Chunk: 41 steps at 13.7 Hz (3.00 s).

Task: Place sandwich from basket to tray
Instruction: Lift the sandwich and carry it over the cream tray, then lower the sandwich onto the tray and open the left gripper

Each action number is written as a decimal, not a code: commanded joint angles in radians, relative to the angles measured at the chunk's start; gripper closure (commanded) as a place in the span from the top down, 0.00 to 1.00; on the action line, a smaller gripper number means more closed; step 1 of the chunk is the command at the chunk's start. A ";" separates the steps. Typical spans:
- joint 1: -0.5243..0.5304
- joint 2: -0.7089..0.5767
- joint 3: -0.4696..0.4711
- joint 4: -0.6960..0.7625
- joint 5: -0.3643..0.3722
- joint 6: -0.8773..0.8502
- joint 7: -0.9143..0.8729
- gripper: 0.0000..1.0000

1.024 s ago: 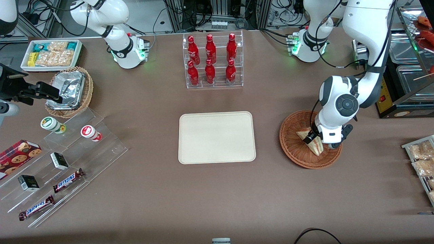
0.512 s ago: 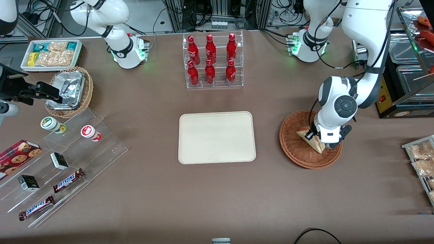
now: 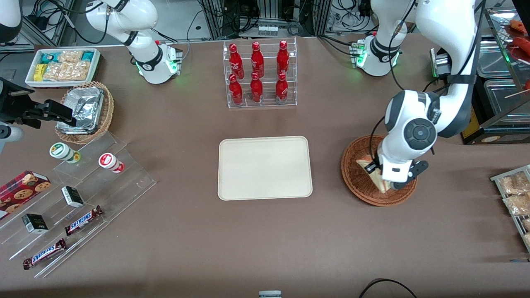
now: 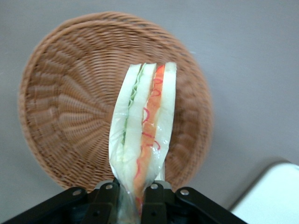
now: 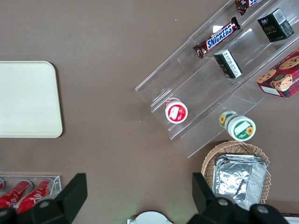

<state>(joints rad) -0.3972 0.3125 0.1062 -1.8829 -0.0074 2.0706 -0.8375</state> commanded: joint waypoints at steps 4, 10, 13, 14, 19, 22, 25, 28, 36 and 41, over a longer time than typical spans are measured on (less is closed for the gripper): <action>-0.049 0.193 -0.112 0.267 -0.095 -0.049 0.081 0.00; -0.195 0.350 -0.144 0.436 -0.088 -0.038 -0.066 0.00; -0.273 0.379 -0.145 0.455 -0.086 0.003 -0.109 0.00; -0.293 0.387 -0.143 0.455 -0.086 0.020 -0.123 0.00; -0.367 0.459 -0.141 0.507 -0.057 0.020 -0.159 0.00; -0.374 0.500 -0.143 0.570 -0.008 -0.015 -0.213 0.00; -0.385 0.539 -0.143 0.619 -0.006 -0.047 -0.218 0.00; -0.384 0.540 -0.143 0.616 -0.006 -0.038 -0.215 0.99; -0.348 0.482 -0.138 0.642 -0.016 -0.070 -0.203 1.00; -0.321 0.461 -0.125 0.715 -0.006 -0.178 -0.172 1.00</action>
<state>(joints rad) -0.7328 0.7842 -0.0183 -1.1917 -0.0246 1.9370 -1.0237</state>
